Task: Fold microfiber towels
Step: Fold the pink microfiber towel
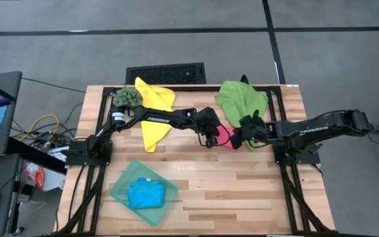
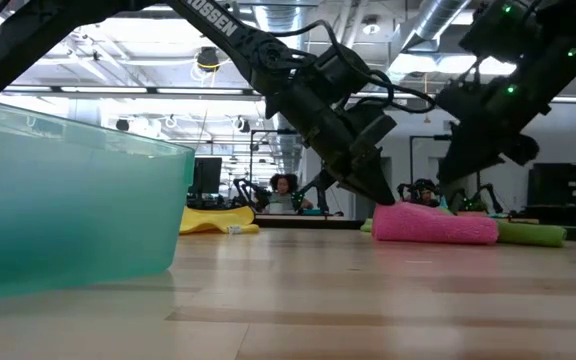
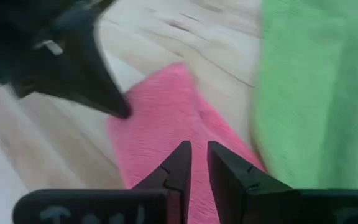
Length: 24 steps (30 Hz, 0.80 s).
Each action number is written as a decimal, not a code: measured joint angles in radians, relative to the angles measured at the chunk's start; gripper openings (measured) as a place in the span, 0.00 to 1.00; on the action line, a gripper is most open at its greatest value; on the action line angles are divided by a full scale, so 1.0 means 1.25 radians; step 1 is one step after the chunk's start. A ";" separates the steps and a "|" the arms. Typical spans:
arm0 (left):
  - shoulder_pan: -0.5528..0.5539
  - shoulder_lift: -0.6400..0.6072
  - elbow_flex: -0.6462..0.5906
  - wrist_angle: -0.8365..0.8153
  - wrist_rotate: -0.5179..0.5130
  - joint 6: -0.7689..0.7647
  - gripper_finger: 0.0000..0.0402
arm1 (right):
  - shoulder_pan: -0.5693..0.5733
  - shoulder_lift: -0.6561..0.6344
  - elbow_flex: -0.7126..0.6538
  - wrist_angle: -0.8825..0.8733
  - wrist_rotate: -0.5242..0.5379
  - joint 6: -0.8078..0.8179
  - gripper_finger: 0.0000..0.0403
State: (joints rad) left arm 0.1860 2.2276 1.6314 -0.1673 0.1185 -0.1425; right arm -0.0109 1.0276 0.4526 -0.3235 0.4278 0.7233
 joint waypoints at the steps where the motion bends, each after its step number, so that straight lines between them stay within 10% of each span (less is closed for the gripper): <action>1: 0.000 0.000 0.000 0.000 0.000 -0.001 0.00 | 0.005 0.011 0.000 0.013 0.002 -0.011 0.19; 24: 0.040 -0.032 0.089 -0.101 0.059 -0.065 0.00 | 0.018 0.338 0.003 0.147 0.011 -0.025 0.19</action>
State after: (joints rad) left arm 0.2364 2.1876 1.7432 -0.2934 0.1928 -0.2234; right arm 0.0119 1.4506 0.4560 -0.1391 0.4412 0.6917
